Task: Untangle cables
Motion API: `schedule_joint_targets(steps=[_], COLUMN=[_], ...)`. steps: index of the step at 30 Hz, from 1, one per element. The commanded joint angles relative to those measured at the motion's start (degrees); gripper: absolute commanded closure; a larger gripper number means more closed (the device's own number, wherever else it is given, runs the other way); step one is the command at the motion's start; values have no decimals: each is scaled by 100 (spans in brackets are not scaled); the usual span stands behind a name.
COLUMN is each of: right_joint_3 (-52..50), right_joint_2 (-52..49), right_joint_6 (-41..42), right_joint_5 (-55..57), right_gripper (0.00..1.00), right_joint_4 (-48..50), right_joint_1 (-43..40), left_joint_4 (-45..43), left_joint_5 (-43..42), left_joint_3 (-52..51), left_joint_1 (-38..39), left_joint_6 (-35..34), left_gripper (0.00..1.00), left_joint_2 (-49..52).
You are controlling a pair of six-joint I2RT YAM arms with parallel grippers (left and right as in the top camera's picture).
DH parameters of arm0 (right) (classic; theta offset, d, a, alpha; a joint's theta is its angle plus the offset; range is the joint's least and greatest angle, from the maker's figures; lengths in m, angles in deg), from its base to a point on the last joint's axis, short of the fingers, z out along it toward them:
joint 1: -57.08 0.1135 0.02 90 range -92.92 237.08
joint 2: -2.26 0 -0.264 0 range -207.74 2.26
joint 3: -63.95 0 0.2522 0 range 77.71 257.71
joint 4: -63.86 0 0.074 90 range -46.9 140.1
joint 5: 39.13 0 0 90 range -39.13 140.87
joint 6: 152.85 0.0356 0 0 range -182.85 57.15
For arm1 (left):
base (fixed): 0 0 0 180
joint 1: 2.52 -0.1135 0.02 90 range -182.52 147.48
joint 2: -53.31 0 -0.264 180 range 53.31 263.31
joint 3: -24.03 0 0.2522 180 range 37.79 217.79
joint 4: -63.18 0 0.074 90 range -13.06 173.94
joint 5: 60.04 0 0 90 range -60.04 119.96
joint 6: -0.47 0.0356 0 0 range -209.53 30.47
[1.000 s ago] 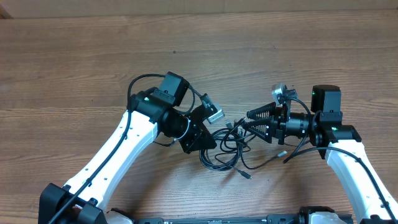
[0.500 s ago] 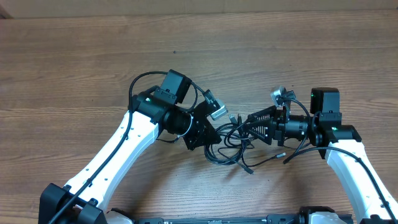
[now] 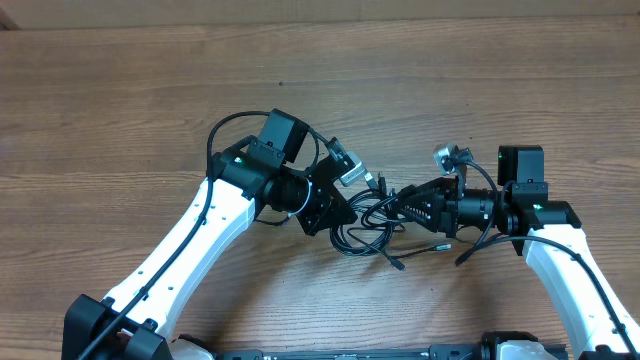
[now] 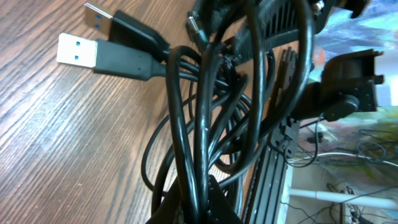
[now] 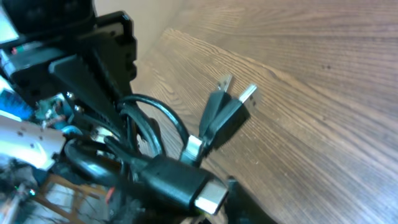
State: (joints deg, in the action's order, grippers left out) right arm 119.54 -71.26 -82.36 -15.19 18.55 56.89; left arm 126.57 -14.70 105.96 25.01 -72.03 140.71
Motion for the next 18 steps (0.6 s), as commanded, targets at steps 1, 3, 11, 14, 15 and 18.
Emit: schedule_joint_targets(steps=[1, 3, 11, 14, 15, 18], right_joint_3=[59, 59, 59, 59, 59, 59], right_joint_2=[-17, -17, -17, -17, -17, -17], right_joint_6=[-24, -24, -24, -22, -24, -24], right_joint_5=[223, 221, 219, 219, 219, 219], right_gripper=[80, 83, 95, 96, 96, 96], right_joint_4=[-37, -35, -28, -9, -7, -7], right_joint_1=[17, 20, 17, 17, 17, 17], left_joint_4=[-48, -52, -81, -81, -83, -83], left_joint_5=[55, 109, 177, 155, 146, 94], left_joint_3=[48, 48, 48, 48, 48, 48], left_joint_1=[13, 13, 13, 15, 15, 15], left_joint_6=[-85, -87, -129, -192, -243, -254], left_gripper=[96, 96, 96, 96, 96, 96], left_joint_2=[-50, -50, -50, -50, -50, -50])
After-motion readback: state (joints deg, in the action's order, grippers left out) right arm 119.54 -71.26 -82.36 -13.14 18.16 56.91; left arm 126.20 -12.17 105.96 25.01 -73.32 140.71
